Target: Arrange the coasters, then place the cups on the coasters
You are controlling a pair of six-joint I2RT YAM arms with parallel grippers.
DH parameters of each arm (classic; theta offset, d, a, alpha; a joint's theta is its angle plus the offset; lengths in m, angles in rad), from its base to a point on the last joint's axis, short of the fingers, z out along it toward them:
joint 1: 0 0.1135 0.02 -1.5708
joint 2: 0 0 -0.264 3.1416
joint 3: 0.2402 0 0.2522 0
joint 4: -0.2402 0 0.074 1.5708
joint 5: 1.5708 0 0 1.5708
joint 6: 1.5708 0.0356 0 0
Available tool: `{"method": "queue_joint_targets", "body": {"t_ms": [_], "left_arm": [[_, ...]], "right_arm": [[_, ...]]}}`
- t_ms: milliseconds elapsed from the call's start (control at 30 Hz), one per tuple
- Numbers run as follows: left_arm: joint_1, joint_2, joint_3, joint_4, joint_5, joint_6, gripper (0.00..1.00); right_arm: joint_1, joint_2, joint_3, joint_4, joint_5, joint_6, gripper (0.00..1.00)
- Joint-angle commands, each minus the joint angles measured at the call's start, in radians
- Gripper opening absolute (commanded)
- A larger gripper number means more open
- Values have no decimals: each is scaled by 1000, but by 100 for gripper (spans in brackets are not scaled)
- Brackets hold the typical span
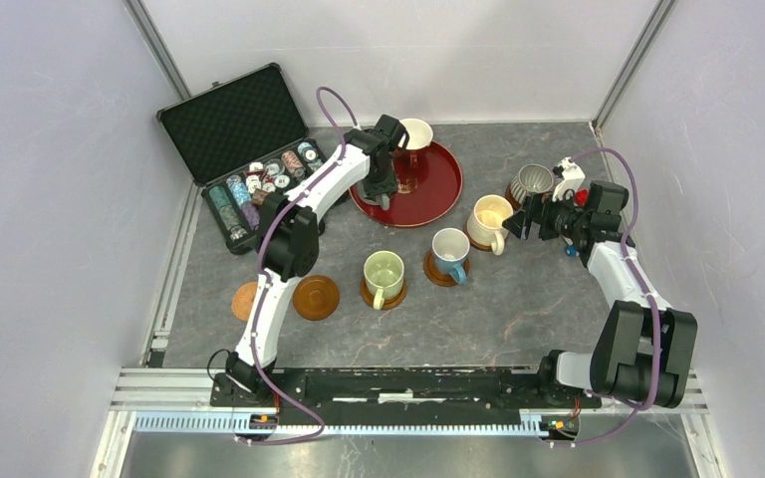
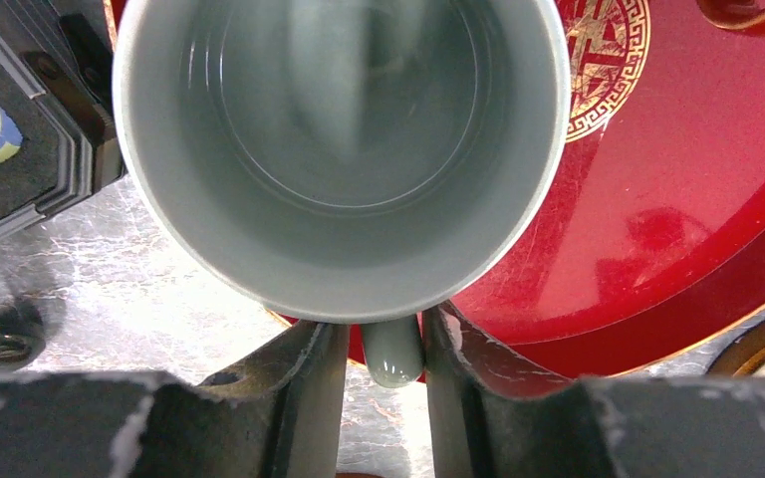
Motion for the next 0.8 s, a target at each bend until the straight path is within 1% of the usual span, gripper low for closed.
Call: {"method": "queue_joint_targets", "body": {"t_ms": [0,67,200,267,333,433,467,600,700,767], "left_arm": [[8,-24,5,29,-13,115,38],[8,-4,23,28,-26,138,39],[8,20,40,32,-58,185,55],[8,25,40,41,-58,207,55],[8,27,38,56,-55,237,50],[8,22,37,67,-40,264,37],[8,14,34,68,-37,269,30],[8,-50,-7,86,-31,300,10],[6,-144,-69,127,-28,341,2],[5,-225,-119,161,-32,376,2]], "right_arm": [[-6,-4,16,12,-9,-3,98],[-6,-3,16,12,-9,-2,98],[-5,-3,16,12,-9,-2,98],[-5,-2,16,12,-10,-3,98],[-6,0,16,12,-11,-2,98],[-5,-3,16,11,-12,-1,98],[-5,-3,16,11,-12,-2,98],[-6,-6,16,10,-12,-4,98],[-6,-9,16,11,-17,-4,98],[-6,-10,16,11,-17,-4,98]]}}
